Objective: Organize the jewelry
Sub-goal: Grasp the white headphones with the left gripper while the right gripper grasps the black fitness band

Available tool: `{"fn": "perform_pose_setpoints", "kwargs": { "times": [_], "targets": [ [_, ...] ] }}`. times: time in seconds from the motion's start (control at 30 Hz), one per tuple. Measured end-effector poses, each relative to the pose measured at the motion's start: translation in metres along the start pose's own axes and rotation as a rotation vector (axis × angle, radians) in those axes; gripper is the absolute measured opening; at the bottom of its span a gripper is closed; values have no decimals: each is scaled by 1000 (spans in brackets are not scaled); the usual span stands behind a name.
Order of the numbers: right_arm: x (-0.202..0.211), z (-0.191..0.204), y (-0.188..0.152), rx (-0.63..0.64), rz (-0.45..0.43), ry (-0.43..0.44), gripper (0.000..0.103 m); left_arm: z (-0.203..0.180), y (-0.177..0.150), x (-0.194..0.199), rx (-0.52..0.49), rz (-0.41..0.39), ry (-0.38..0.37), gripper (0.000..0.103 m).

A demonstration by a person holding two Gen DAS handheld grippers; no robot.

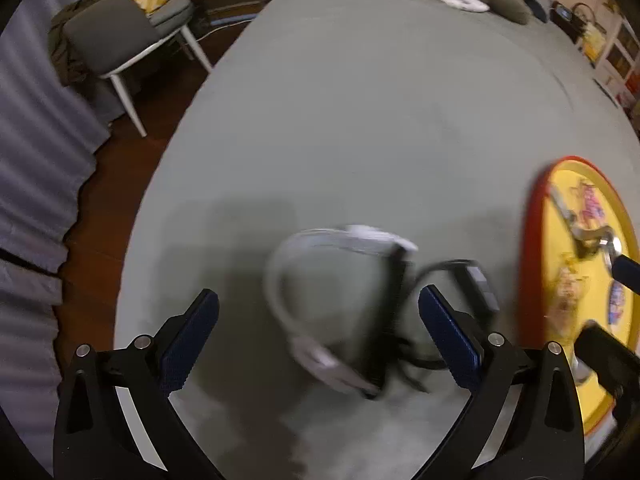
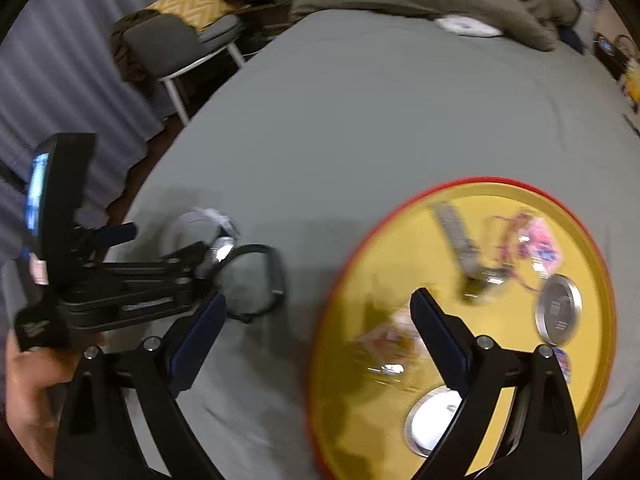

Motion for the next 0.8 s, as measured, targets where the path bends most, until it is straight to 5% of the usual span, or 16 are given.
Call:
{"fn": "perform_pose_setpoints", "kwargs": {
  "times": [0.47, 0.8],
  "targets": [
    [-58, 30, 7, 56, 52, -16, 89, 39, -3, -31, 91, 54, -94, 97],
    [-75, 34, 9, 97, 20, -61, 89, 36, -12, -34, 89, 25, -80, 95]
  ]
}}
Point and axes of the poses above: each gripper's, at about its wrist camera, not at the fingertips, and x roughly against the way its jaws point, z to its left, y to its top, the point moved 3 cm from there along -x, roughly the way its jaws point, and after that the axes turned 5 degrees about -x, right-handed, at the moved point
